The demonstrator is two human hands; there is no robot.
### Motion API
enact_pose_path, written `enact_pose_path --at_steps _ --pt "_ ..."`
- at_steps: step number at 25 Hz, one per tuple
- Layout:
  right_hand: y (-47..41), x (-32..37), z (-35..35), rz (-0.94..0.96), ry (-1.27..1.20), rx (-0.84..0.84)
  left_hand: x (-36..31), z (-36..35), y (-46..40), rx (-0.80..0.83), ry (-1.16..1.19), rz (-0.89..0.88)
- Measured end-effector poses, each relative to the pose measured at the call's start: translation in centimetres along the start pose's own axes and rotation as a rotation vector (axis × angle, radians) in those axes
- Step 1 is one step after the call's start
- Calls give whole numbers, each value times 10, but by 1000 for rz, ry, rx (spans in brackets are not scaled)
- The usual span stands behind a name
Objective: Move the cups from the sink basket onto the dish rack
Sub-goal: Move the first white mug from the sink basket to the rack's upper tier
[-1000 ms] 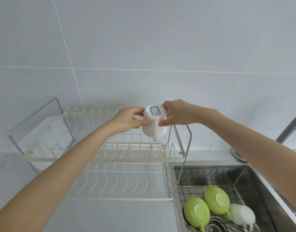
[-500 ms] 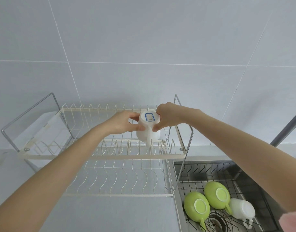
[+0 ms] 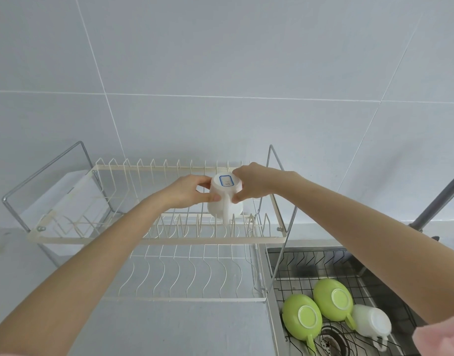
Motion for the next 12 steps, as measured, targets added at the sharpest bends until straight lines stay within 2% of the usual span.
enact_pose_path --at_steps 8,12 --pt "4 -2 6 -7 62 -7 3 8 4 12 -88 56" --pt "29 2 29 40 101 -84 -22 30 20 -78 -265 47"
Point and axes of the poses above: each hand's wrist, its own y-axis away from the middle knuckle, its own z-axis out of the back of the hand, x = y × z, the point moved 9 cm from there along -y, towards the middle knuckle, and after that the axes turned 1 degree about -z, right-handed, at the moved point
